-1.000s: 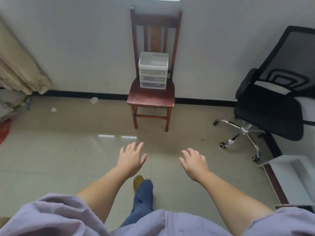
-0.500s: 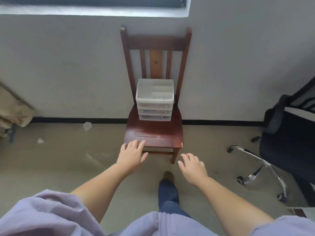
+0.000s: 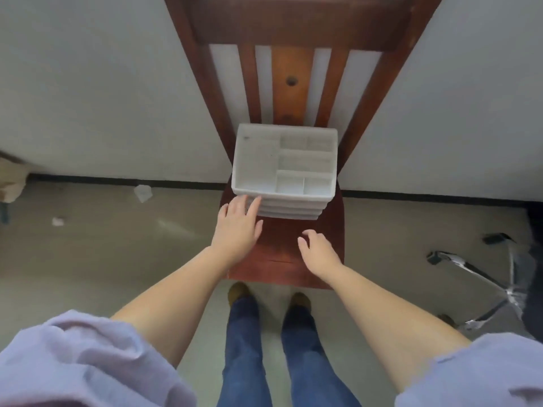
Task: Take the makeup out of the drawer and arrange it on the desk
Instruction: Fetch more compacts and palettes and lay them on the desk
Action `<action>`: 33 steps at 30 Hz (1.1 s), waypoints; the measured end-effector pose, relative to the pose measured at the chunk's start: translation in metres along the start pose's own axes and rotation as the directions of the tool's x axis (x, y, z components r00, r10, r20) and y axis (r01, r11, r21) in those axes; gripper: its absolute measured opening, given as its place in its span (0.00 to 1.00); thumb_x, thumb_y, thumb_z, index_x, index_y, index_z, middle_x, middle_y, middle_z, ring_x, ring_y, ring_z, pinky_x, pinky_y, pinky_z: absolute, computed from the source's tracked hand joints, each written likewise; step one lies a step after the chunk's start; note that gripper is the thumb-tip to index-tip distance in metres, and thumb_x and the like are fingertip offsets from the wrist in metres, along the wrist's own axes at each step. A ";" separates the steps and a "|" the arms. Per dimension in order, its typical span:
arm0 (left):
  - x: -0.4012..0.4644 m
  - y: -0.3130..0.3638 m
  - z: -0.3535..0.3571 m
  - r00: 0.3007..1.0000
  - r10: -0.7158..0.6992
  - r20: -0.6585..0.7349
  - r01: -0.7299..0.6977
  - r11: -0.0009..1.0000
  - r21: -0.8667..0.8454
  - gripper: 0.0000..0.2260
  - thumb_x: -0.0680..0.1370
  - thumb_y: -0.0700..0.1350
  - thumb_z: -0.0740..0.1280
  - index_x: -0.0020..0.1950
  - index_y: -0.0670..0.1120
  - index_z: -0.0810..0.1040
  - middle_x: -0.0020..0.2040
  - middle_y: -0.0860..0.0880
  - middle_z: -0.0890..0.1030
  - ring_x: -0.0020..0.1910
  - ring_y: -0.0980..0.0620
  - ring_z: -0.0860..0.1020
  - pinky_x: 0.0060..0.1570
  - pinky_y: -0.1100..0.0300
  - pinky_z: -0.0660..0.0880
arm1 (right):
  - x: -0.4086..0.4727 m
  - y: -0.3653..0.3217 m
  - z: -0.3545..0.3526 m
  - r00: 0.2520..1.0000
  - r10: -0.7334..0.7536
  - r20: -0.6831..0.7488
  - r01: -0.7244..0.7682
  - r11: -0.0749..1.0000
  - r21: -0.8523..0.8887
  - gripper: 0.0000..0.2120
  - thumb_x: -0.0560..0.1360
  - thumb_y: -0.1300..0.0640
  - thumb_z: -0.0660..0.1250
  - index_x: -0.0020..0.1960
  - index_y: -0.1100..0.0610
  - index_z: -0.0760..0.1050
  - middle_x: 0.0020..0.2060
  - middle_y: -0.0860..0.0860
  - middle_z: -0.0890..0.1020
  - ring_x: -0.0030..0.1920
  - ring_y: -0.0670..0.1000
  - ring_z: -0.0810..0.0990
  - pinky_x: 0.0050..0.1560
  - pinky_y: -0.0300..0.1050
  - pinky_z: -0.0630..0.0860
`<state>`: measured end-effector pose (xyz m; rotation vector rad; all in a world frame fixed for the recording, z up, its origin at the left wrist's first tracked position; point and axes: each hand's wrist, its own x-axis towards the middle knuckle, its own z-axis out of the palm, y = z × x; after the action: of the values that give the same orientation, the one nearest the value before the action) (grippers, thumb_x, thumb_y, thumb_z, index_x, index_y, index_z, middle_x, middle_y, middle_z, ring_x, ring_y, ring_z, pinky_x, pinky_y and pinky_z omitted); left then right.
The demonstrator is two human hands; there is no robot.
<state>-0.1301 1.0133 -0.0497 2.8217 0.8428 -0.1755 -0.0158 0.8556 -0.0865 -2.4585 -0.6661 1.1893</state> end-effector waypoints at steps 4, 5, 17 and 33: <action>0.063 -0.016 0.029 0.971 0.151 -0.183 -0.156 0.988 -0.018 0.12 0.75 0.47 0.59 0.51 0.46 0.78 0.48 0.45 0.79 0.47 0.42 0.77 0.59 0.49 0.67 | 0.067 -0.029 0.019 0.955 0.284 0.088 -0.260 0.653 0.711 0.17 0.81 0.59 0.51 0.69 0.55 0.65 0.63 0.55 0.72 0.61 0.54 0.72 0.62 0.49 0.70; 0.073 -0.020 0.036 0.962 0.176 -0.210 -0.191 0.980 -0.057 0.11 0.75 0.47 0.58 0.48 0.46 0.79 0.44 0.46 0.79 0.43 0.42 0.77 0.57 0.50 0.66 | 0.080 -0.036 0.024 0.924 0.341 0.171 -0.303 0.382 0.873 0.17 0.81 0.61 0.51 0.68 0.55 0.66 0.60 0.54 0.73 0.59 0.53 0.73 0.61 0.52 0.72; 0.085 -0.032 0.052 0.909 0.273 -0.315 -0.341 0.921 -0.186 0.03 0.75 0.41 0.67 0.44 0.44 0.81 0.40 0.46 0.79 0.34 0.43 0.72 0.29 0.57 0.70 | 0.113 -0.056 0.054 0.862 0.402 0.309 -0.060 -0.525 0.849 0.13 0.76 0.70 0.50 0.49 0.63 0.73 0.50 0.59 0.77 0.52 0.56 0.77 0.55 0.53 0.74; 0.044 -0.042 0.056 0.802 0.505 -0.318 -0.568 0.810 -0.147 0.10 0.74 0.39 0.62 0.54 0.41 0.75 0.51 0.40 0.78 0.49 0.43 0.73 0.48 0.52 0.67 | 0.018 -0.005 0.036 0.888 0.228 0.398 -0.429 0.722 0.543 0.13 0.81 0.61 0.53 0.53 0.58 0.77 0.47 0.53 0.83 0.43 0.47 0.83 0.39 0.37 0.78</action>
<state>-0.1198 1.0595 -0.1175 2.7506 0.0457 0.3714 -0.0358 0.8731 -0.1167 -1.8735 0.1366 1.6290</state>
